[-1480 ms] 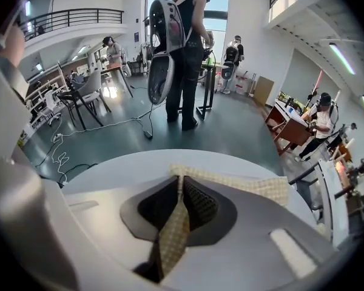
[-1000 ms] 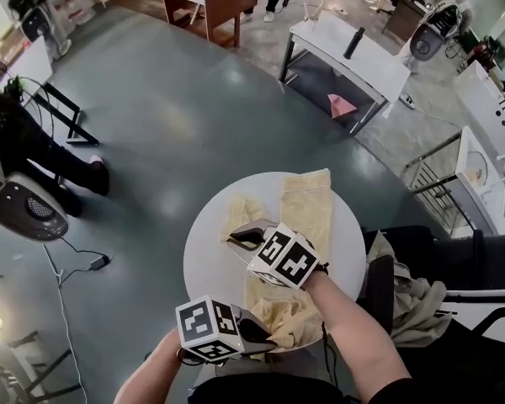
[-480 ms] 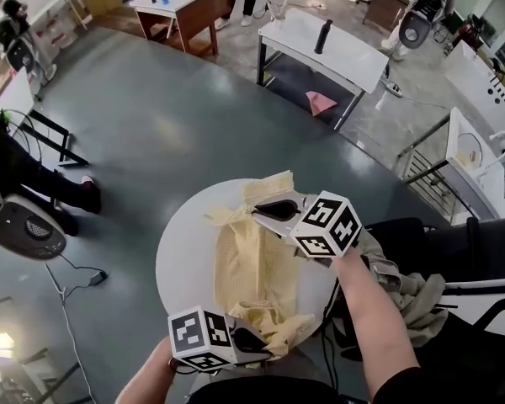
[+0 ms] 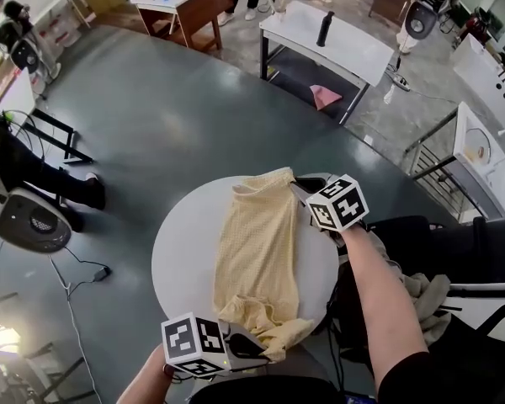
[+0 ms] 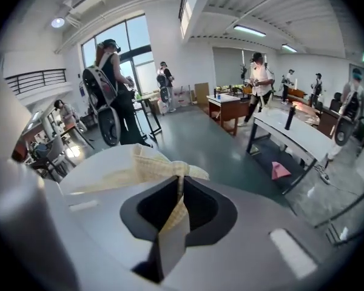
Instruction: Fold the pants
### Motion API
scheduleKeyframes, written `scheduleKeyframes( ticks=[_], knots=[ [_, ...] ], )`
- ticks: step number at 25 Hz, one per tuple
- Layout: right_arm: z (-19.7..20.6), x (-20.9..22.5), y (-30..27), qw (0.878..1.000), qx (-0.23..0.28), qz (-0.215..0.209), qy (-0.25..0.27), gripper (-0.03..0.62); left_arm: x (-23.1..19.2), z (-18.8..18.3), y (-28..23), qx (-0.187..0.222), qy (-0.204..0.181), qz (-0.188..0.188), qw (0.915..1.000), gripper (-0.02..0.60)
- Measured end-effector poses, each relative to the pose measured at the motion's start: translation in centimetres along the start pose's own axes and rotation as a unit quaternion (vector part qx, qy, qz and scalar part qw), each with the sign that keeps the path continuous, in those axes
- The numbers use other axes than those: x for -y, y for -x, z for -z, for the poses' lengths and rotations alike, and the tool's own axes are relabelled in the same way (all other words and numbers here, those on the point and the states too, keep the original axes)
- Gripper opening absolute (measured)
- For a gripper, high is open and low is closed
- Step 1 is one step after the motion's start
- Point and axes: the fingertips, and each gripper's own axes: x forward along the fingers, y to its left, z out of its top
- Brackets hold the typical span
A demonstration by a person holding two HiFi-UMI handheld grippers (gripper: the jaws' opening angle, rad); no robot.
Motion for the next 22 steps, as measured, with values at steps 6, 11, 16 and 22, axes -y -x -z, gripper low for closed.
scheduleKeyframes(
  ticks=[6,11,16,22],
  knots=[
    [0.8,2.2,0.8,0.995,0.003,0.087,-0.045,0.133,-0.5,0.1,0.3,0.007,0.008,-0.013,0.9999,0.029],
    [-1.3,-7.6,5.0,0.991,0.056,-0.124,0.002,0.127,-0.8,0.2,1.0,0.000,0.000,-0.015,0.9999,0.029],
    [2.7,-20.5,10.6,0.928,-0.005,-0.370,0.052,0.133,-0.6,0.7,1.6,-0.012,-0.014,-0.004,0.9998,0.029],
    [7.1,-27.2,15.4,0.895,-0.040,-0.445,0.011,0.309,-0.3,1.3,2.1,-0.034,-0.041,0.012,0.9985,0.029]
  ],
)
